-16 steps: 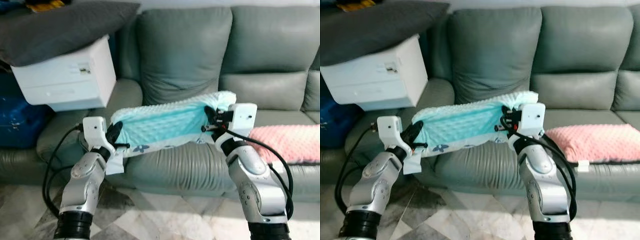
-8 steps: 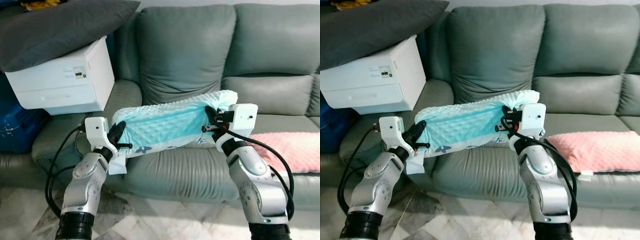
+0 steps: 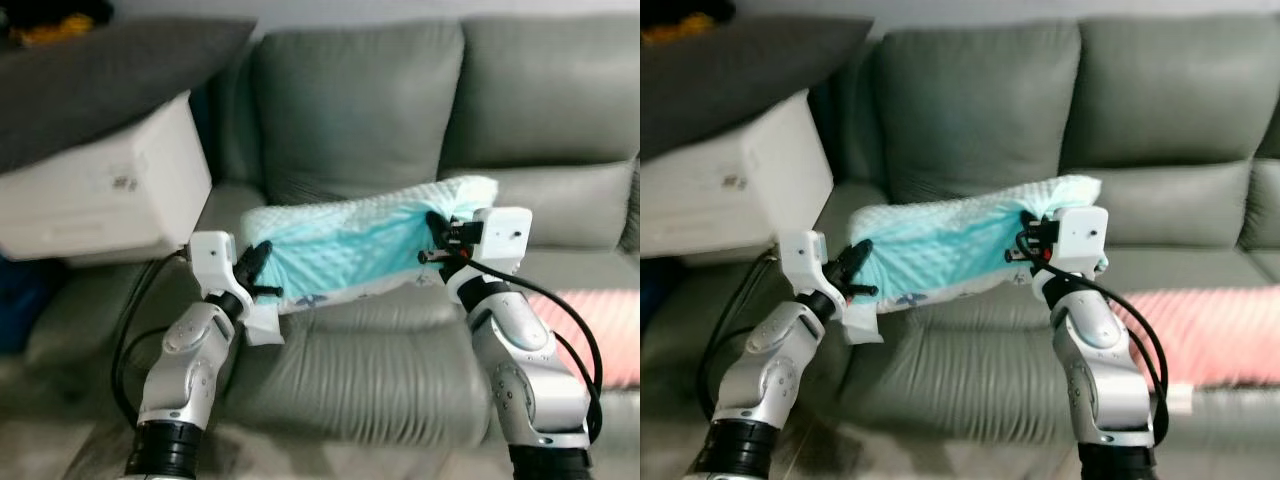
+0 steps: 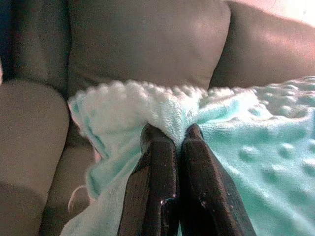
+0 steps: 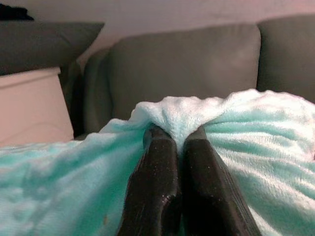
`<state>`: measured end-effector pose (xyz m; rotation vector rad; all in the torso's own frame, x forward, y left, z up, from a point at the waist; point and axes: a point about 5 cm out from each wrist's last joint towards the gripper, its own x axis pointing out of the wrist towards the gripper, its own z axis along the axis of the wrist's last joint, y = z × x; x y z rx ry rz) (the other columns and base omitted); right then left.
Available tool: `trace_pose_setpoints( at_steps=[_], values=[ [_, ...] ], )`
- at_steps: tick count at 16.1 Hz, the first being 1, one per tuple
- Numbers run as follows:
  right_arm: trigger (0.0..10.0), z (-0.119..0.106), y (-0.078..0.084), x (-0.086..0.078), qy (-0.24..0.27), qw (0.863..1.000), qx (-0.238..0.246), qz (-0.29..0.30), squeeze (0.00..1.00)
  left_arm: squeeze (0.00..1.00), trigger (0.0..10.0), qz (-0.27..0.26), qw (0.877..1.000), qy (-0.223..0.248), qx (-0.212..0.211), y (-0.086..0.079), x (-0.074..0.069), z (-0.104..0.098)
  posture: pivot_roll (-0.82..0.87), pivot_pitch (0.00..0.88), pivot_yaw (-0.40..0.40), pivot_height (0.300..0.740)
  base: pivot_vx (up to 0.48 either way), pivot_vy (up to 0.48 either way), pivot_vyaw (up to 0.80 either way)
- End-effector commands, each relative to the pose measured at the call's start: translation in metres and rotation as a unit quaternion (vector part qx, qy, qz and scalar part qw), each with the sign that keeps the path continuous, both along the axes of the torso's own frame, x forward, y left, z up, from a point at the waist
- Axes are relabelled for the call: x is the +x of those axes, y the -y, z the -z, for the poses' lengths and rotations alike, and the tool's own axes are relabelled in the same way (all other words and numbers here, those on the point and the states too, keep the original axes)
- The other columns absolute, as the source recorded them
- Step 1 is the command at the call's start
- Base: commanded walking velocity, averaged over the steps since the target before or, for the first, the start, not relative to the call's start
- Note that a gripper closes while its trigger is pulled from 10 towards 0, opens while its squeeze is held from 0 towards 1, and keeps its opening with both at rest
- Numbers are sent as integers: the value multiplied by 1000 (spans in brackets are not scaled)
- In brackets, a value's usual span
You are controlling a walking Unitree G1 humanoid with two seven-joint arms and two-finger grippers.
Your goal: Move the pillow to the sofa
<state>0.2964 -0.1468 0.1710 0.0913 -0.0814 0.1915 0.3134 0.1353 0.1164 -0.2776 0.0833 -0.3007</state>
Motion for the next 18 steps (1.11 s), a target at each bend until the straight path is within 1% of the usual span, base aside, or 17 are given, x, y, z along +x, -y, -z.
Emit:
trace_pose_setpoints(
  at_steps=[1, 6, 12, 14, 16, 17, 18],
  values=[
    [10000, -9, -14, 1, 20, 999, 9, -26, 0, 0, 10000, -19, 1000, 10, 7, -15, 0, -5, -187, 0, 47, 740, 472, 0, 0],
    [10000, -8, -15, 0, 17, 999, 9, -27, 0, 0, 10000, -18, 1000, 9, 5, -14, -1, -4, -187, 0, 45, 740, 430, 0, 0],
    [10000, -6, -15, -1, 11, 1000, 7, -25, 0, 0, 10000, -4, 1000, 7, 8, -12, -1, -4, -190, 0, 47, 740, 0, 0, 0],
    [10000, -2, -14, -2, 4, 1000, 4, -23, 0, 0, 10000, 9, 1000, 3, 27, -11, 1, -1, -192, 0, 50, 740, 0, 0, 0],
    [10000, 8, -9, -3, -14, 1000, -11, -8, 0, 0, 10000, 15, 999, -3, 40, -10, 4, 3, -192, 0, 52, 740, 0, 0, 0],
    [10000, 15, -1, -2, -29, 999, -16, 16, 0, 0, 10000, 16, 999, -8, 47, -9, 6, 7, -192, 0, 52, 740, 0, 0, 0],
    [10000, 22, 11, -1, -49, 997, -14, 53, 0, 0, 10000, 20, 998, -20, 58, -11, 6, 19, -207, 0, 62, 740, 0, 0, 0]
  ],
)
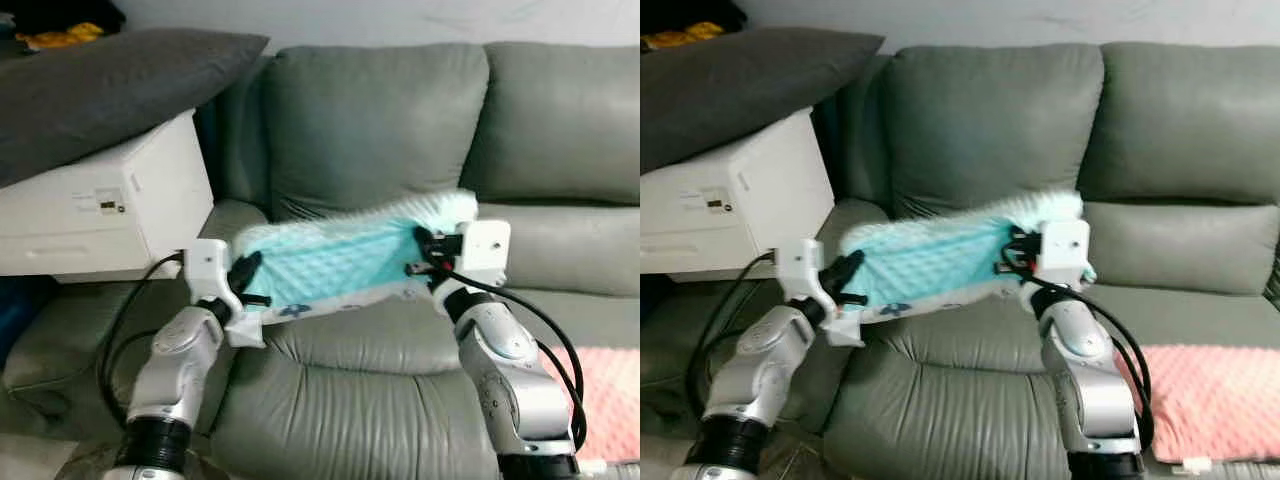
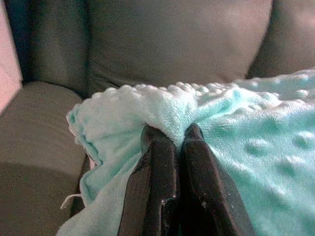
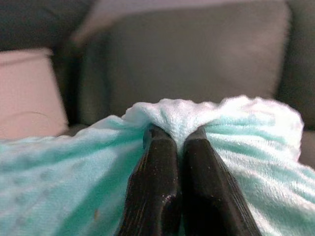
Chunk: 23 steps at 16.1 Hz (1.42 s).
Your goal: Move the pillow to the sofa
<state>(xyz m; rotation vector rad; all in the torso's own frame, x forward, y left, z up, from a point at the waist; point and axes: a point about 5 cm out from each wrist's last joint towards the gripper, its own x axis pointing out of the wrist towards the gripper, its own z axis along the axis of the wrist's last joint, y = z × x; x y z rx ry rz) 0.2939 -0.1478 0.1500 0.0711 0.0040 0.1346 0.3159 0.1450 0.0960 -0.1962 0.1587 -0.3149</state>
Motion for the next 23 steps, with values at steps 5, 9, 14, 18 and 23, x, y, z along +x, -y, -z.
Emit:
trace_pose_setpoints(
  at_steps=[5, 9, 14, 18, 23],
  values=[
    [10000, 21, 32, -10, -39, 996, -13, 73, 0, 0, 10000, 23, 998, -39, 42, -9, -1, 34, -227, 0, 76, 740, 0, 0, 0],
    [10000, 54, 39, -37, -91, 991, 17, 94, 0, 0, 10000, 27, 996, -59, 59, -11, -1, 50, -253, 21, 97, 740, 0, 0, 0],
    [10000, 68, 47, -48, -110, 987, 9, 119, 0, 0, 10000, -1, 996, -53, 68, 6, 13, 48, -260, 101, 111, 740, 0, 0, 0],
    [10000, 71, 55, -44, -106, 988, -18, 111, 0, 0, 10000, 35, 995, -52, 84, 32, 12, 51, -266, 170, 122, 740, 0, 0, 0],
    [10000, 82, 54, -42, -117, 988, -29, 102, 0, 0, 10000, 21, 997, -50, 52, 47, 9, 54, -250, 210, 102, 740, 0, 0, 0]
  ],
)
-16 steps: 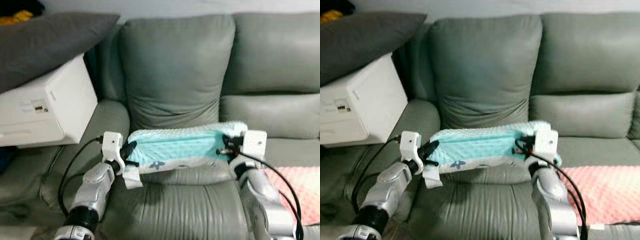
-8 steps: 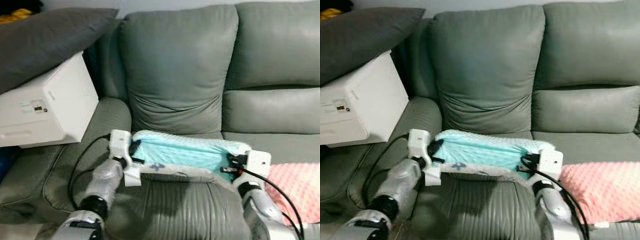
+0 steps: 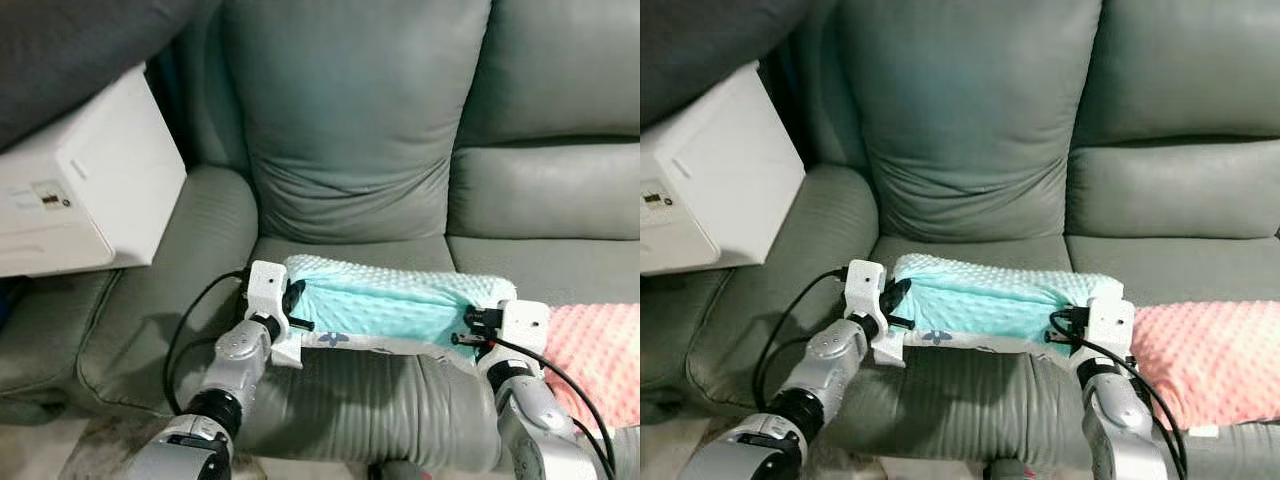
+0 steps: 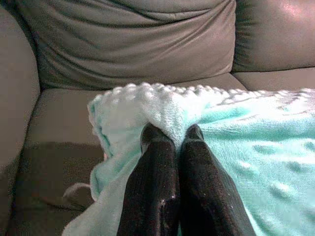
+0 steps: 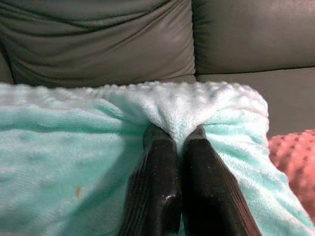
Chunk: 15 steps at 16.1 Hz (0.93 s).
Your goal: Move the pillow to the sofa
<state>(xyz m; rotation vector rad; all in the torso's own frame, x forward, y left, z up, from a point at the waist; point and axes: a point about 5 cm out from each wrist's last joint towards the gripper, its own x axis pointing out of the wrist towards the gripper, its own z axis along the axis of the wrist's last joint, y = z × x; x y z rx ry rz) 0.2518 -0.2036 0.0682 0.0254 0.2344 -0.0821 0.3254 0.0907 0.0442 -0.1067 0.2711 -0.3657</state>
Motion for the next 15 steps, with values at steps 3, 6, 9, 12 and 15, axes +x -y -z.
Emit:
trace_pose_setpoints(
  at_steps=[3, 6, 9, 12, 15],
  values=[
    [10000, 10, -5, 2, -1, 1000, -2, -1, 0, 0, 10000, -26, 999, -20, -10, -1, -11, 15, -247, 235, 106, 740, 0, 0, 0],
    [10000, 10, -9, 7, 10, 1000, 5, -13, 1000, 1000, 10000, -43, 998, -16, -31, -2, -9, 12, -234, 252, 101, 740, 0, 0, 0],
    [10000, 10, -12, 10, 17, 1000, 8, -15, 1000, 1000, 10000, -42, 998, -10, -34, -1, -7, 9, -226, 262, 103, 740, 0, 0, 0],
    [10000, 12, -15, 10, 21, 1000, 8, -11, 1000, 1000, 10000, -43, 999, -11, -32, 0, -10, 12, -221, 270, 106, 740, 0, 0, 0],
    [10000, 14, -16, 10, 24, 1000, 8, -12, 1000, 1000, 10000, -46, 998, -14, -26, 0, -13, 15, -216, 275, 108, 740, 0, 0, 0]
  ],
)
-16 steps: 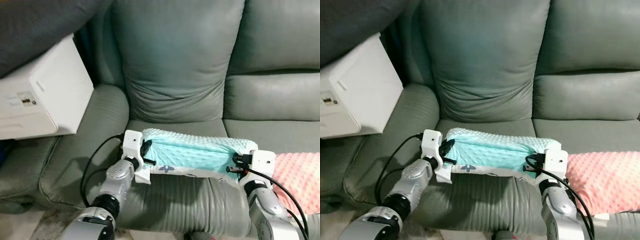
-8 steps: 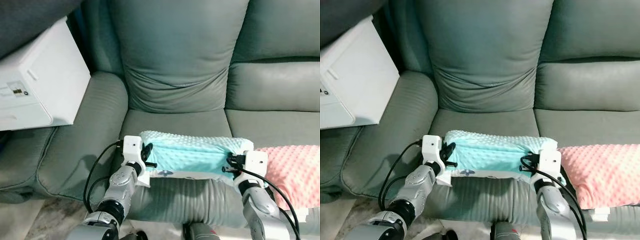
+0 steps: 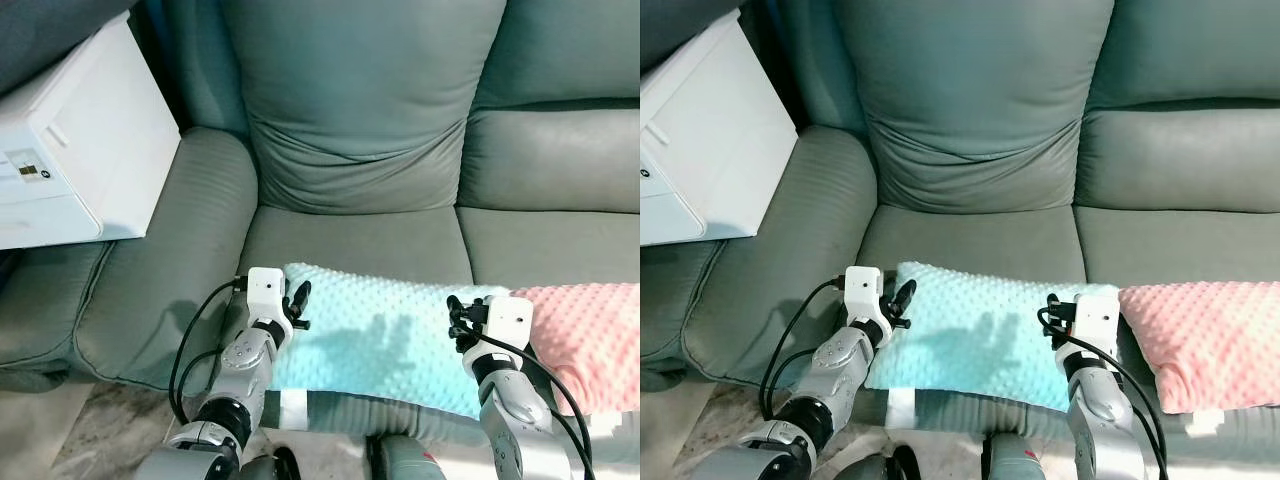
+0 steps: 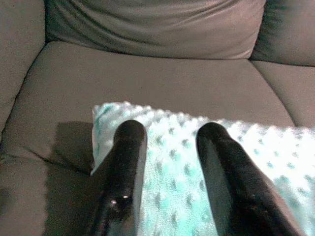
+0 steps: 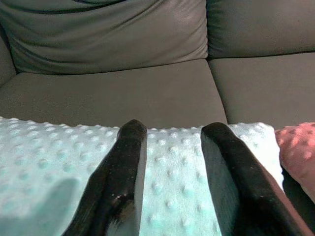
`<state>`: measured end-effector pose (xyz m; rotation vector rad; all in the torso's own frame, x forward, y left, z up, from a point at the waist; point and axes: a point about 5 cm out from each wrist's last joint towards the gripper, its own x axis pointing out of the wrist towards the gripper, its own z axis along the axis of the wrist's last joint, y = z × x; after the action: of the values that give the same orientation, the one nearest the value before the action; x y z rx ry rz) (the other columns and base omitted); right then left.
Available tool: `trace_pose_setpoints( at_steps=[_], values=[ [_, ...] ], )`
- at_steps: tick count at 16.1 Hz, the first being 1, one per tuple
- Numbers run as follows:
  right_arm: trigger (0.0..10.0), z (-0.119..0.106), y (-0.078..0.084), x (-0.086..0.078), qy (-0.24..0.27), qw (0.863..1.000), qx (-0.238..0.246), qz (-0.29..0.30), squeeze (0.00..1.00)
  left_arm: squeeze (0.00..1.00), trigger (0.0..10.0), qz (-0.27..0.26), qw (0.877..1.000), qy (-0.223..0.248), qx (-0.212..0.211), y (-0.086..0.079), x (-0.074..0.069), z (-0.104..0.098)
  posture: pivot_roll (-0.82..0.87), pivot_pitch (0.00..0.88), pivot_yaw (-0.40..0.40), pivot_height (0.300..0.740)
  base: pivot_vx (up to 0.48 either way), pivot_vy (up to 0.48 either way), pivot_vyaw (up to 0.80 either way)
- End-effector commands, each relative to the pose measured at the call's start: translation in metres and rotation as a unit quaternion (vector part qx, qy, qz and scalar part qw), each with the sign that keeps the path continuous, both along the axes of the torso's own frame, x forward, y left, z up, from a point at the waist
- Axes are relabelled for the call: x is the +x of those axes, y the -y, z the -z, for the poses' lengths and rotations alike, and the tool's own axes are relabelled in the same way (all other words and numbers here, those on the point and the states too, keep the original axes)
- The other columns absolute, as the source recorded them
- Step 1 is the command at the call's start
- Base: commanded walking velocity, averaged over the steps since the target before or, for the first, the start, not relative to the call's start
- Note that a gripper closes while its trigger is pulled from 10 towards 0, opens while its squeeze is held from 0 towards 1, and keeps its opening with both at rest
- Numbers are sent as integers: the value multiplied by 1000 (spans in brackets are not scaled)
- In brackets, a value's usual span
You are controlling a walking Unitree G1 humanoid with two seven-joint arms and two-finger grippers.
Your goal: Move the pillow to the sofa
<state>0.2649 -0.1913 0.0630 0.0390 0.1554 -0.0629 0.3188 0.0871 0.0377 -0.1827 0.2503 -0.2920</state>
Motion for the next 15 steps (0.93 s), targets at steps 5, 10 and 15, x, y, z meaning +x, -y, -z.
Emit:
trace_pose_setpoints(
  at_steps=[5, 10, 15],
  values=[
    [10000, 8, -11, -9, -14, 1000, -6, -8, 1000, 1000, 10000, 3, 1000, -20, 14, -13, -9, 12, -206, 275, 113, 740, 0, 0, 0],
    [10000, 10, -19, -34, -89, 995, 7, -36, 1000, 1000, 10000, 67, 993, -90, 44, -49, -36, 36, -187, 263, 118, 740, 0, 0, 0],
    [10000, 29, -5, -78, -197, 980, 3, -37, 1000, 1000, 10000, 176, 972, -148, 54, -59, -73, 45, -184, 249, 110, 740, 0, 0, 0]
  ],
)
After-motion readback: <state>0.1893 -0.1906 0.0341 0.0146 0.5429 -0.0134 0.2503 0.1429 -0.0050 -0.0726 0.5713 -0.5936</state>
